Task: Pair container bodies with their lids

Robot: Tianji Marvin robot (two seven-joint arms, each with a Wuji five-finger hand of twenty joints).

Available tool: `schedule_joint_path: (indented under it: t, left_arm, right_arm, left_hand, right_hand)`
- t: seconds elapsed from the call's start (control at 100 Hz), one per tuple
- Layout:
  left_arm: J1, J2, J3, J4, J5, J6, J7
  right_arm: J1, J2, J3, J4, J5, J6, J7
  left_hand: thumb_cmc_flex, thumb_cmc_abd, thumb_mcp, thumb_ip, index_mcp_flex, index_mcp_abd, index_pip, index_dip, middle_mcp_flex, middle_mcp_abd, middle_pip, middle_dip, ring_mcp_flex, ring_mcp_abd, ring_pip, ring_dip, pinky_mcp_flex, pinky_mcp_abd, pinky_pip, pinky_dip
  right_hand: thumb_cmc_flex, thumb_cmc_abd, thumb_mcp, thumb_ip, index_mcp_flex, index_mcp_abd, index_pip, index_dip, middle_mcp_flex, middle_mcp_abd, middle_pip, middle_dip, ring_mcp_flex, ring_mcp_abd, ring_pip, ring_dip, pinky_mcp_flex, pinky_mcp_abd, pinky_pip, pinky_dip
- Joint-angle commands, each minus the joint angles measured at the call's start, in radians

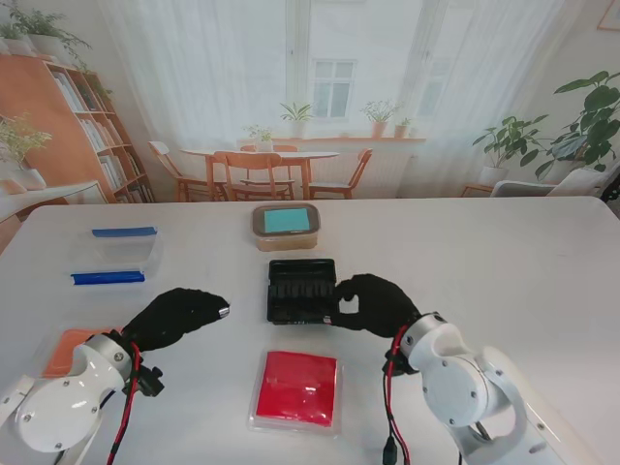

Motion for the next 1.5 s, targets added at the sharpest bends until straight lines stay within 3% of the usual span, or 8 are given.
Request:
schedule_joint_path:
  t: [0.0,0.09,0.19,0.34,0.43,0.58,0.95,1.49]
  left_arm:
    - [0.02,0.018,-0.006,-0.022,-0.009,0.036,-0.037]
    - [0.031,0.033,-0.021,-0.054,-0.001,0.105,-0.119]
    - [0.033,0.048,-0.029,-0.076,0.004,0.203,-0.205]
    - [0.011,0.062,-0.007,-0.075,-0.029,0.343,-0.279]
    - [-0.015,0.07,0.023,-0.061,-0.073,0.414,-0.317]
    - [-0.058,0.078,0.08,-0.033,-0.101,0.488,-0.343]
    - [-0.129,0.095,0.179,0.024,-0.056,0.564,-0.38]
    - [-0.178,0.087,0.29,0.089,-0.032,0.601,-0.321]
  right_arm:
    - [-0.043,0.022,0.017,-0.012,0.0,0.041,0.008]
    - [-0.103,0.03,0.073,-0.054,-0.018,0.058,0.049]
    - [-0.15,0.042,0.116,-0.093,-0.018,0.092,0.126]
    - [-0.17,0.064,0.138,-0.117,0.028,0.193,0.258]
    - [-0.155,0.074,0.125,-0.107,0.072,0.27,0.308]
    - [-0.115,0.089,0.09,-0.077,0.103,0.342,0.366]
    - [-0.034,0.097,-0.004,0.002,0.135,0.419,0.377]
    - [0.051,0.101,-0.092,0.063,0.233,0.504,0.376]
  left_hand:
    - [-0.041,0.045,-0.026,-0.026,0.049,0.015,0.029,0.026,0.072,0.021,0.091,0.084,0.075,0.082,0.132,0.084,0.106,-0.008,0.165,0.074]
    - [-0.07,0.075,-0.027,-0.029,0.093,0.029,0.058,0.033,0.175,-0.003,0.218,0.178,0.221,0.098,0.301,0.168,0.306,-0.004,0.312,0.189]
    - [-0.1,0.112,-0.03,-0.035,0.109,0.04,0.082,0.027,0.245,-0.045,0.33,0.242,0.344,0.074,0.443,0.21,0.487,-0.044,0.464,0.195]
    - [-0.134,0.157,-0.033,-0.044,0.112,0.046,0.112,-0.002,0.339,-0.123,0.481,0.295,0.512,-0.003,0.616,0.198,0.71,-0.133,0.699,-0.009]
    - [-0.146,0.181,-0.035,-0.046,0.091,0.039,0.109,-0.011,0.371,-0.196,0.586,0.343,0.581,-0.083,0.709,0.205,0.791,-0.174,0.777,-0.064]
    - [-0.158,0.203,-0.036,-0.047,0.064,0.051,0.119,-0.028,0.443,-0.302,0.709,0.377,0.703,-0.198,0.813,0.158,0.912,-0.214,0.882,-0.184]
    - [-0.194,0.191,-0.035,-0.046,0.017,0.09,0.134,-0.042,0.507,-0.364,0.741,0.352,0.796,-0.252,0.831,0.107,0.993,-0.22,0.889,-0.201]
    - [-0.227,0.197,-0.036,-0.048,-0.041,0.133,0.129,-0.058,0.494,-0.345,0.715,0.327,0.789,-0.239,0.818,0.087,0.992,-0.222,0.889,-0.212]
  right_hand:
    - [-0.027,0.041,-0.023,0.034,0.05,0.031,-0.013,-0.022,0.049,0.041,0.044,0.029,0.063,0.057,0.067,0.028,0.078,-0.013,0.096,0.023]
    - [-0.03,0.064,-0.031,0.037,0.099,0.059,0.008,-0.041,0.181,0.071,0.106,0.065,0.208,0.077,0.167,0.035,0.241,-0.005,0.199,0.01]
    - [-0.049,0.101,-0.04,0.037,0.144,0.084,0.066,-0.068,0.309,0.08,0.167,0.101,0.348,0.08,0.278,0.025,0.412,-0.035,0.326,-0.045]
    - [-0.076,0.158,-0.059,0.037,0.156,0.129,0.109,-0.117,0.489,0.063,0.271,0.136,0.573,0.021,0.424,-0.036,0.682,-0.116,0.525,-0.179]
    - [-0.075,0.18,-0.074,0.037,0.142,0.162,0.127,-0.133,0.57,0.053,0.315,0.137,0.673,-0.002,0.475,-0.071,0.8,-0.142,0.596,-0.247]
    - [-0.092,0.211,-0.091,0.035,0.106,0.191,0.133,-0.15,0.62,0.03,0.355,0.143,0.692,-0.05,0.54,-0.051,0.835,-0.172,0.601,-0.175]
    - [-0.111,0.23,-0.102,0.031,0.063,0.225,0.146,-0.166,0.639,0.011,0.394,0.158,0.696,-0.106,0.585,-0.021,0.844,-0.214,0.601,-0.099]
    - [-0.122,0.264,-0.115,0.029,0.044,0.241,0.165,-0.166,0.633,0.006,0.401,0.17,0.696,-0.128,0.594,-0.017,0.846,-0.233,0.601,-0.086]
